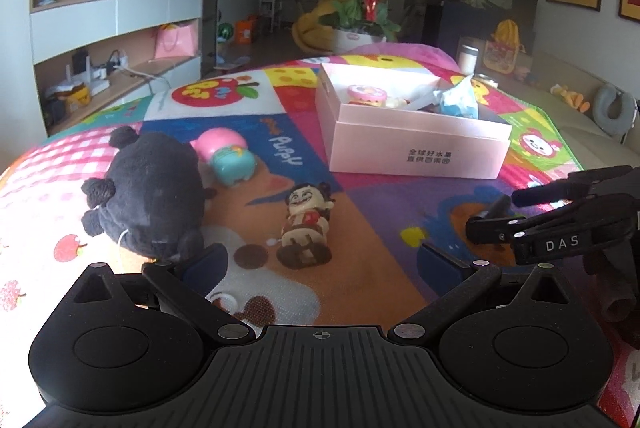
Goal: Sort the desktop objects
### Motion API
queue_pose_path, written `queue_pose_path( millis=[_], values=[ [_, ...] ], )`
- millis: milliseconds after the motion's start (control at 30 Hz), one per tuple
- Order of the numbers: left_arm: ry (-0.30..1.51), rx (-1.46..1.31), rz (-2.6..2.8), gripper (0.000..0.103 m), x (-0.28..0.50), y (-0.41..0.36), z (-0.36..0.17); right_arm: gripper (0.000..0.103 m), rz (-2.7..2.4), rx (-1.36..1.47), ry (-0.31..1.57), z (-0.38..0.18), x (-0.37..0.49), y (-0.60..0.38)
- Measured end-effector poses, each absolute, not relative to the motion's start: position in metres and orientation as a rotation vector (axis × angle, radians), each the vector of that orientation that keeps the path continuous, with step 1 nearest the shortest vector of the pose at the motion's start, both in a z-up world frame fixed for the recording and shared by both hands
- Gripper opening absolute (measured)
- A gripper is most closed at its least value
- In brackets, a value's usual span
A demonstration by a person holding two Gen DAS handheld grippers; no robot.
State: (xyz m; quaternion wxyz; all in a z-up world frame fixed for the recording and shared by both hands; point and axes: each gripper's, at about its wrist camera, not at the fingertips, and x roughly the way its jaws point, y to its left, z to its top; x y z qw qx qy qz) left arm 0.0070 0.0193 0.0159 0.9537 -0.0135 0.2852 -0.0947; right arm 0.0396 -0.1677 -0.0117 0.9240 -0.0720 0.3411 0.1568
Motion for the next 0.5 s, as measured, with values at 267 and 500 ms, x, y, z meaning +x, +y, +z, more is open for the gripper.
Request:
queue_pose_path(
  millis=[267,500],
  values=[
    [0.622,0.016,-0.180,0.081,0.035,0.007,0.012,0.075,0.342,-0.093,0.723,-0.013,0.024,-0.175],
    [0.666,-0.011,-0.168,0.063,0.053,0.012,0.004,0.075,0.240,-0.114,0.691,-0.013,-0.011,-0.186]
  ],
)
